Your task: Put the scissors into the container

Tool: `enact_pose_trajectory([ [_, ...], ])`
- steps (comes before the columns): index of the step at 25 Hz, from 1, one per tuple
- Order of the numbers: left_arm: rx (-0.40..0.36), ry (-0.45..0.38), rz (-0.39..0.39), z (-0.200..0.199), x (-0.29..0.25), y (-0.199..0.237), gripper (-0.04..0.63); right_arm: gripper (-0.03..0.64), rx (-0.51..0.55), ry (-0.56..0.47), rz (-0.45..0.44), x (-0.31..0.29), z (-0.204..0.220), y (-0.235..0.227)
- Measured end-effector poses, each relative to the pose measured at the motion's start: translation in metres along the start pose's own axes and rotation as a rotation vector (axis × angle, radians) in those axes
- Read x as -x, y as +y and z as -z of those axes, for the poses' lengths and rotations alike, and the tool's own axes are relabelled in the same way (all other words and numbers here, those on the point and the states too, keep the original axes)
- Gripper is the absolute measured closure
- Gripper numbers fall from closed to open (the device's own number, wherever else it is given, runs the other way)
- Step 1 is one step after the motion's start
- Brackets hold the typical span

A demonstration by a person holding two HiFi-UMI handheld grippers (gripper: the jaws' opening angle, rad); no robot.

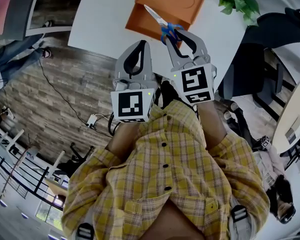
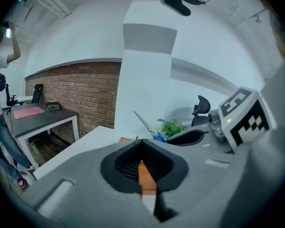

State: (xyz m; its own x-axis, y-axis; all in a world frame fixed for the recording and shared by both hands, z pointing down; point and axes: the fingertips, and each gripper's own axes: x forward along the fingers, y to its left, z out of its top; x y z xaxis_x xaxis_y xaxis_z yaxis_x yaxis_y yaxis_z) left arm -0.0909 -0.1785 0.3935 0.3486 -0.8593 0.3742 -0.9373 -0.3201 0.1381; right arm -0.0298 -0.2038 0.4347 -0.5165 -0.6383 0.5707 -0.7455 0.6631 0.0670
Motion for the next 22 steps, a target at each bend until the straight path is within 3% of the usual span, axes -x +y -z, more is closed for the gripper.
enact_pose_trajectory([
  [8, 0.004, 0.015, 0.005, 0.008, -0.004, -0.005, 0.595, 0.525, 0.183, 0.128, -0.028, -0.020, 0.027, 0.000],
  [22, 0.016, 0.034, -0.006, 0.015, -0.005, 0.009, 0.595, 0.525, 0.356, 0.326, -0.078, -0.062, 0.069, 0.001],
])
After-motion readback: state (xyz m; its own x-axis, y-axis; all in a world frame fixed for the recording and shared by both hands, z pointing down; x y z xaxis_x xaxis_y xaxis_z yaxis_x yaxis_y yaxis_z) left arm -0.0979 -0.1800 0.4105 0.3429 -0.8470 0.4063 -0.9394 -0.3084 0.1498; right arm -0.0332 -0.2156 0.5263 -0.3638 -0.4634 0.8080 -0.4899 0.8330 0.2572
